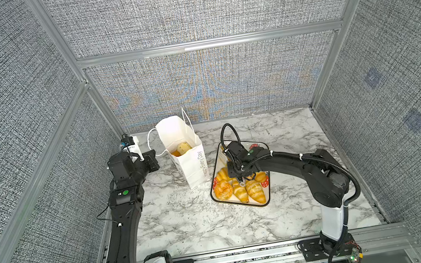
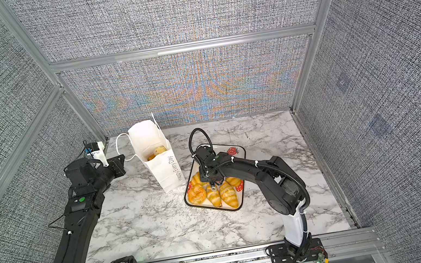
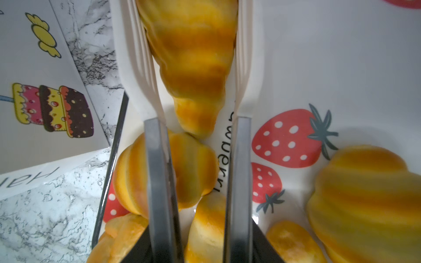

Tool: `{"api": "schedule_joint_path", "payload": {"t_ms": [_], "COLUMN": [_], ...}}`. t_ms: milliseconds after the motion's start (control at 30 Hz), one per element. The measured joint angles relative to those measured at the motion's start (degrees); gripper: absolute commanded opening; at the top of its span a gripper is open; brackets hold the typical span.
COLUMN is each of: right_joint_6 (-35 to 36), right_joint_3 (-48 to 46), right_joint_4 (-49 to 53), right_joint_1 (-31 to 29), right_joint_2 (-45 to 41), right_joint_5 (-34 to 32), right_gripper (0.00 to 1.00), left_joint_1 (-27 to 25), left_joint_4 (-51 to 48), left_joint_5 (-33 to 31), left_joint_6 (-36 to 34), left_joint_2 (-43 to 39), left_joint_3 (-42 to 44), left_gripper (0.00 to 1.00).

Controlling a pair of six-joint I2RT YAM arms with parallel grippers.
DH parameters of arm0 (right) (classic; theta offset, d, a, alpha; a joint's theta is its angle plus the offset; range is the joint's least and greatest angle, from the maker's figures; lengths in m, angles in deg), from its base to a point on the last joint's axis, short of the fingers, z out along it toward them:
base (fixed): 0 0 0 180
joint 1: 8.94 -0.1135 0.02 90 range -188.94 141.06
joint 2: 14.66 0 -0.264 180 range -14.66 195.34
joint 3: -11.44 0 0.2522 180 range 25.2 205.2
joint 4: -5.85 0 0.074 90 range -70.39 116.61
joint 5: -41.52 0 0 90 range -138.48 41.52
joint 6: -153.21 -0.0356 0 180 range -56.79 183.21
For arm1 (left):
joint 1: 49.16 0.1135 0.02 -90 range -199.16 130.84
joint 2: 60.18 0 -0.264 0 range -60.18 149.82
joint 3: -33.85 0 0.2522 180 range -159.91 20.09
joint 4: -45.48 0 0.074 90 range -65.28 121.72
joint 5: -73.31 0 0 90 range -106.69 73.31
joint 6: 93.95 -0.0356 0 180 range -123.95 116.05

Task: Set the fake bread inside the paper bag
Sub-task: 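Lower the open tongs onto a croissant on the tray with the right gripper, then squeeze the tongs shut on the croissant and lift it off the tray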

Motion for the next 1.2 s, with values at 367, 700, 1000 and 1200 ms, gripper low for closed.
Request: {"api": "schedule_joint_path", "payload": {"t_ms": [367, 700, 1000, 1200], "right_joint_6": [0.1, 0.1, 1.4, 4.0], "right_joint_3": [-1.8, -6.7, -12.3, -16.1], "right_joint_4": [-0.2, -2.2, -7.1, -11.2], "right_joint_1": [0.0, 0.0, -2.9, -6.6], "right_joint_2": [-3.4, -10.7, -21.2, -27.8], "right_joint_5": [-1.1, -3.4, -9.8, -15.3], "right_gripper": [0.26, 0.24, 0.24, 0.24], "left_joint_1": [0.0, 0.0, 0.0, 0.0], "left_joint_4": [0.0, 0.0, 0.0, 0.0], "left_joint_5": [0.0, 0.0, 0.0, 0.0], "left_joint_6": [0.0, 0.0, 0.0, 0.0], "left_joint_2": [0.0, 0.0, 0.0, 0.0], "left_joint_3": [0.0, 0.0, 0.0, 0.0], "left_gripper": [0.0, 0.0, 0.0, 0.0]}}
